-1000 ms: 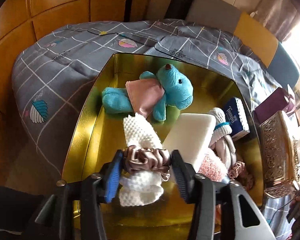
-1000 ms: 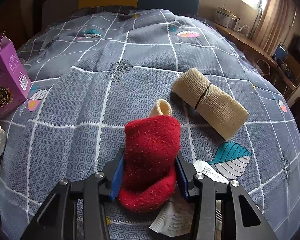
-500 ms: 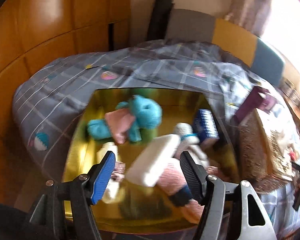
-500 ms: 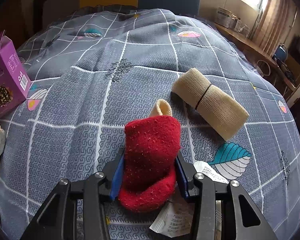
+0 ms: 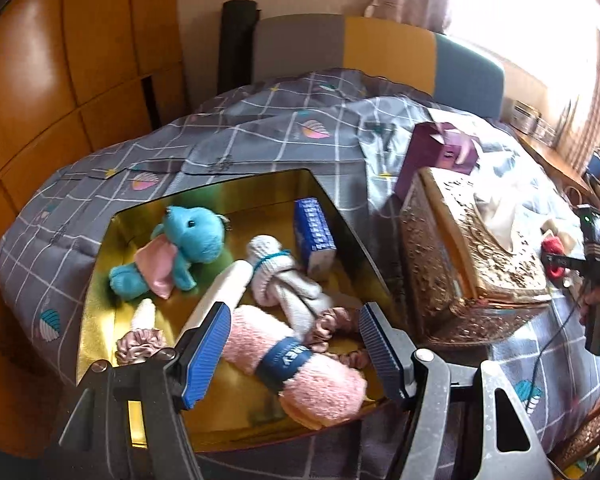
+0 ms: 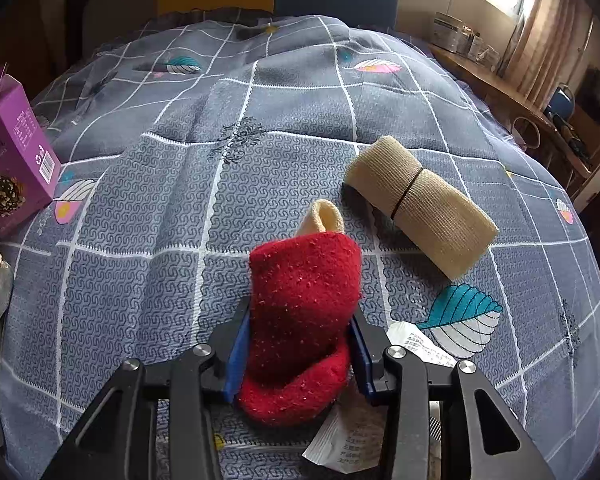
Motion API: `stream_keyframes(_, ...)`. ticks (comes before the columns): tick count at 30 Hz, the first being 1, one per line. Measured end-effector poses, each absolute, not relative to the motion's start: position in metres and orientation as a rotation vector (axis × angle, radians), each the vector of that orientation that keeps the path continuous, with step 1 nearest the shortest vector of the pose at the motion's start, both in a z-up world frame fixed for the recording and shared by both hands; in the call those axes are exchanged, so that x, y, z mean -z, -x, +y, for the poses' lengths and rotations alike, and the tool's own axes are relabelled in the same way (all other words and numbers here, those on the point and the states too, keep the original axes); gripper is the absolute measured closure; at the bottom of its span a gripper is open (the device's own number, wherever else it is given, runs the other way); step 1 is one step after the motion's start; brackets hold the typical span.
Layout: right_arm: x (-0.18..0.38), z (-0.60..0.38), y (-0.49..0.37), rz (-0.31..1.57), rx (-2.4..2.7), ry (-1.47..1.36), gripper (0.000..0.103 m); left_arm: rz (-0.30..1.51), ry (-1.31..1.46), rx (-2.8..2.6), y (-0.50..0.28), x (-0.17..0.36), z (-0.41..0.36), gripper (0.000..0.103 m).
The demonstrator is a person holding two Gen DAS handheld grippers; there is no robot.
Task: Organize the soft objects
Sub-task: 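Lift the red sock and carry it over the gold tray with the right gripper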
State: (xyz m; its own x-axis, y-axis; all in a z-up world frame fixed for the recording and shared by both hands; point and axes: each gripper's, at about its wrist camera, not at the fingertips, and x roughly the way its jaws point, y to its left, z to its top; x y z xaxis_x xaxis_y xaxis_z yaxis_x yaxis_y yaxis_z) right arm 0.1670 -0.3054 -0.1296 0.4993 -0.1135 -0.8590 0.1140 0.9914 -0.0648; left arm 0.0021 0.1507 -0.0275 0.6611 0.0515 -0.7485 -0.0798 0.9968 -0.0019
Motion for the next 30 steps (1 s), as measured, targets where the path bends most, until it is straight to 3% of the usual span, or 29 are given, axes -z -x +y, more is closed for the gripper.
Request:
stream_keyframes(4, 0.125, -0.306, -0.174, 1.062, 0.168, -0.023, 0.075, 0.857, 0.028, -0.045, -0.003, 0.031, 0.144, 0.035)
stream_keyframes(8, 0.119, -0.302, -0.185, 1.086, 0.182, -0.038, 0.082, 0.86, 0.033, -0.02, -0.001, 0.033, 0.141, 0.035)
stream_keyframes(22, 0.051, -0.253, -0.222, 1.005, 0.047, -0.057, 0.082, 0.842, 0.064, -0.008, 0.004, 0.032, 0.149, 0.035)
stream_keyframes(30, -0.019, -0.148, -0.238, 0.88, -0.183, 0.012, 0.082, 0.836, 0.107, -0.054, 0.008, 0.029, 0.169, 0.035)
